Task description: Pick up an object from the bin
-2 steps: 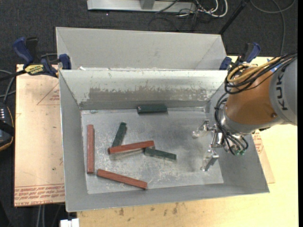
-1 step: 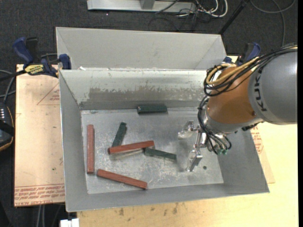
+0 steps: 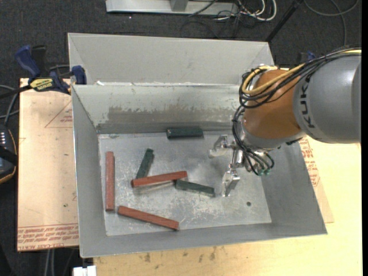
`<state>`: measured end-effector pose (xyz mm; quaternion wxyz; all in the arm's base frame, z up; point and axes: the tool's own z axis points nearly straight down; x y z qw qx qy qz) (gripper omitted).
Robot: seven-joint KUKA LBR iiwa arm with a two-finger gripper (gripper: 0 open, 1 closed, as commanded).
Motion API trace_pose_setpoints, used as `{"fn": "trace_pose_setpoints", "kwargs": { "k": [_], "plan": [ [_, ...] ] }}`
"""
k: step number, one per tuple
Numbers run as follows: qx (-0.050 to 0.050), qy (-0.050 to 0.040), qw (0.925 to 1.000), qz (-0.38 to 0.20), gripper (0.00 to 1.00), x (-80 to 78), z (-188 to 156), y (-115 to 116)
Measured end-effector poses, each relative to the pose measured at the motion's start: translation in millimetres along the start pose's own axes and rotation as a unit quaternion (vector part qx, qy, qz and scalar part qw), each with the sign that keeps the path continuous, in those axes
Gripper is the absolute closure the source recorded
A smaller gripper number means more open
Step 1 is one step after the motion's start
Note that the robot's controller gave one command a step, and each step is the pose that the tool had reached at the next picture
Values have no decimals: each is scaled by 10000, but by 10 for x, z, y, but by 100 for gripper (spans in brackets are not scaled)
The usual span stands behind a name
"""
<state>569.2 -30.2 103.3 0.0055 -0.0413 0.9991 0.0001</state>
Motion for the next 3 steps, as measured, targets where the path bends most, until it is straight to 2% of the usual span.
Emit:
{"fn": "trace_pose_setpoints", "kwargs": {
  "k": [1, 2, 3],
  "plan": [
    [-4, -60, 9991, 420, 100, 182, 239, 528],
    [-3, -61, 9991, 419, 100, 182, 239, 528],
    [-1, 26, 9994, 357, 100, 26, -1228, 459]
  ]
}}
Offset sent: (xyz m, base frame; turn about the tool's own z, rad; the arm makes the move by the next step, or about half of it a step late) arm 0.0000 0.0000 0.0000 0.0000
